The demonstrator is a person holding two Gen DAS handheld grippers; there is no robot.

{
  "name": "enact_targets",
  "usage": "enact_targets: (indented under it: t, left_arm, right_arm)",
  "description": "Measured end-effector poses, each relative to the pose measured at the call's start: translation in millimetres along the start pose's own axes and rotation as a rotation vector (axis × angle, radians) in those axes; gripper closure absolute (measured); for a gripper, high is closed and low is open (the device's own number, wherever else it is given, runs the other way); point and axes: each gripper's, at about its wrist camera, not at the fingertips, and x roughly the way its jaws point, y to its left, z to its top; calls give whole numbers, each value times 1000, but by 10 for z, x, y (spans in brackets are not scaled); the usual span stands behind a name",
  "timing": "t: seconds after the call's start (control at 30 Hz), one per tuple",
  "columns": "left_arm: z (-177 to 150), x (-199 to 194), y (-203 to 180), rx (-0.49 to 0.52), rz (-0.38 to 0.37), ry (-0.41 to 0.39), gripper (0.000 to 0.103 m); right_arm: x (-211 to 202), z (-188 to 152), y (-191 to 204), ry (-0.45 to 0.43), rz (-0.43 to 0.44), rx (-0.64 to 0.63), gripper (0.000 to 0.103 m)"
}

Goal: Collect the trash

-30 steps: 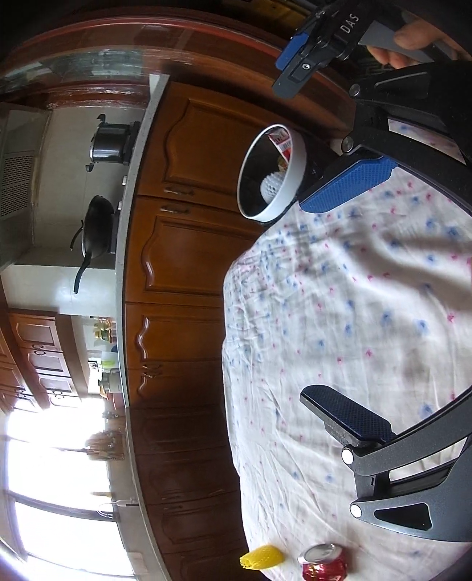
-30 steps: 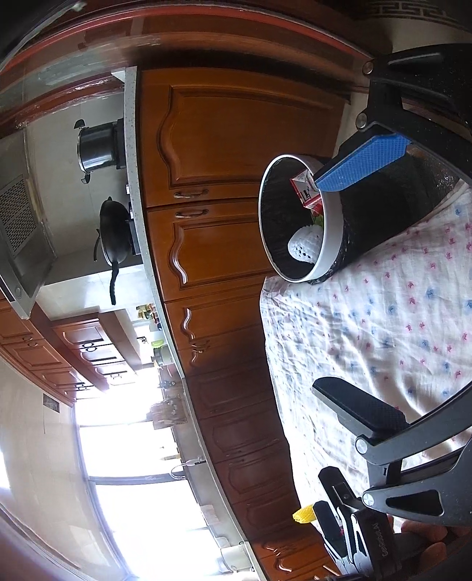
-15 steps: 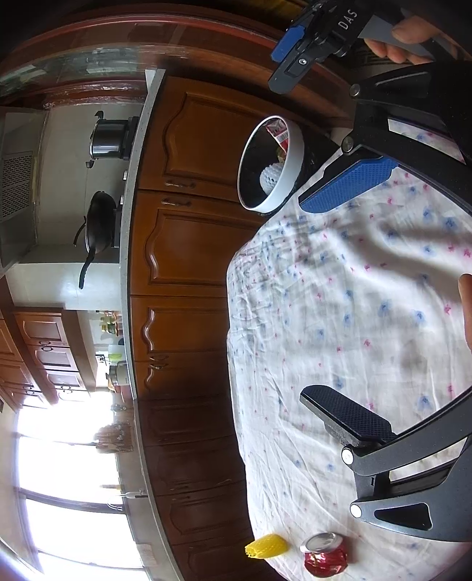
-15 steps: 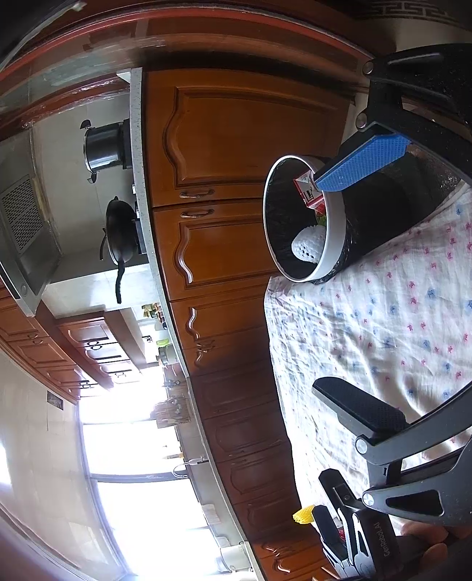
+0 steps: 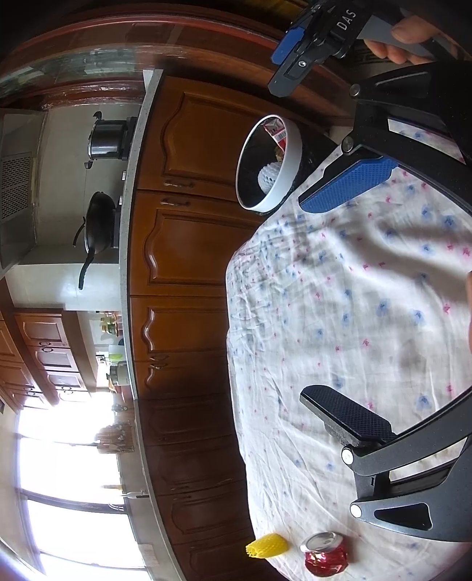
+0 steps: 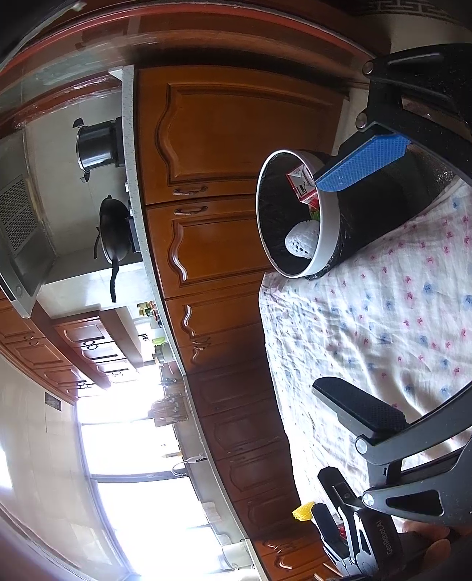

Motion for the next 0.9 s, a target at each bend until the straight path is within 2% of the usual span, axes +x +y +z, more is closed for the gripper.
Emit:
enact_targets:
  t: [0.9]
  left_arm:
    - [-38,95,-3,5,8,15,5]
  right_arm:
    - [118,-77,-3,32,23,13,0]
